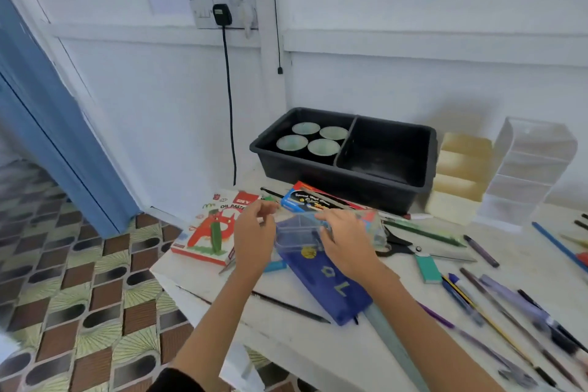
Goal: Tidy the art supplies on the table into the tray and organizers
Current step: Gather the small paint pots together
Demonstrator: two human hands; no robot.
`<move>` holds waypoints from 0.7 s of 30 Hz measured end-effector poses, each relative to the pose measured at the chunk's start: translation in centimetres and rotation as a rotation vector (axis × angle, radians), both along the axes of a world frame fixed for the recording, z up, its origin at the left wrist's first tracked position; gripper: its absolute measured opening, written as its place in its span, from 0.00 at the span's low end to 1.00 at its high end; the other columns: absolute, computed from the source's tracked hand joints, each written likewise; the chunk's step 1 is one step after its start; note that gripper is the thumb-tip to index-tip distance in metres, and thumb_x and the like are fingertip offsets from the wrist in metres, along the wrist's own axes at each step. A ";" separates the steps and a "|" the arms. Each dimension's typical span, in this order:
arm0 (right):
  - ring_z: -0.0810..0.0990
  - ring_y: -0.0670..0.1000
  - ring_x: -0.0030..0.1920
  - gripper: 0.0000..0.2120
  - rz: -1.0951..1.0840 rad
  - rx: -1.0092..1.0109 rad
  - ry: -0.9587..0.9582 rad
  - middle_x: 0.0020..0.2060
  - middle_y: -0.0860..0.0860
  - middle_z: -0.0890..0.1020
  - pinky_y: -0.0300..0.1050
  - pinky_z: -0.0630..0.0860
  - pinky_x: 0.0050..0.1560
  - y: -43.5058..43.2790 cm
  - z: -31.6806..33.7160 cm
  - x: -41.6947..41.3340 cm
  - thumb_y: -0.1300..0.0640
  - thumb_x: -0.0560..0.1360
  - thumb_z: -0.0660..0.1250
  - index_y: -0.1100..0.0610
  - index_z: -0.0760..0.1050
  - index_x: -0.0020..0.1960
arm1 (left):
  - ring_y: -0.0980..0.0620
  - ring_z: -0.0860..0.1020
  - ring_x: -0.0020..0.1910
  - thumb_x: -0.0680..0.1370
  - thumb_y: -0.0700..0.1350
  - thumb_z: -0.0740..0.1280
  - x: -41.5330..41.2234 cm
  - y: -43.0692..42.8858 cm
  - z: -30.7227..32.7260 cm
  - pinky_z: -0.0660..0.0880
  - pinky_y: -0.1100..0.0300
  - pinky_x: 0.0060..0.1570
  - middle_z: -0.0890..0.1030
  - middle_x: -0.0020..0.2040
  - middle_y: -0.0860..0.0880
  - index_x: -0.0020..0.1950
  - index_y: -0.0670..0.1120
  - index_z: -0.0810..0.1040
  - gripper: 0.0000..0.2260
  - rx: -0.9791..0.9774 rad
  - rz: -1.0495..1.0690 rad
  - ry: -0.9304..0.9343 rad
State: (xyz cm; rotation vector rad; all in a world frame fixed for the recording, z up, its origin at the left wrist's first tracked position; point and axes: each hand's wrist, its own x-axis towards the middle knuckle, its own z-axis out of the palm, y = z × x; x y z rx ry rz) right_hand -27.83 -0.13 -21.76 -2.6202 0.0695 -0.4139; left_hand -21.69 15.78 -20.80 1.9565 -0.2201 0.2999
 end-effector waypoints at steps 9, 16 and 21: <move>0.68 0.54 0.65 0.22 -0.190 -0.181 0.192 0.65 0.53 0.72 0.49 0.62 0.65 -1.7 -0.7 7.3 0.44 0.79 0.55 0.55 0.68 0.68 | 0.49 0.75 0.55 0.74 0.36 0.68 8.2 0.9 -3.3 0.72 0.55 0.57 0.80 0.53 0.47 0.57 0.44 0.78 0.12 0.326 -0.125 -0.036; 0.68 0.55 0.65 0.36 -0.226 -0.058 0.368 0.65 0.53 0.72 0.53 0.63 0.65 -1.7 -0.7 10.1 0.34 0.71 0.62 0.53 0.62 0.72 | 0.47 0.75 0.56 0.73 0.43 0.72 10.6 0.5 -4.9 0.69 0.55 0.57 0.79 0.57 0.46 0.61 0.44 0.76 0.17 0.475 -0.150 -0.032; 0.68 0.56 0.66 0.42 -0.210 0.002 0.446 0.65 0.53 0.71 0.55 0.63 0.66 -2.2 -0.1 10.9 0.33 0.65 0.68 0.51 0.61 0.72 | 0.46 0.75 0.54 0.72 0.44 0.72 10.9 0.5 -5.5 0.68 0.53 0.54 0.81 0.54 0.47 0.58 0.45 0.78 0.15 0.470 -0.122 -0.065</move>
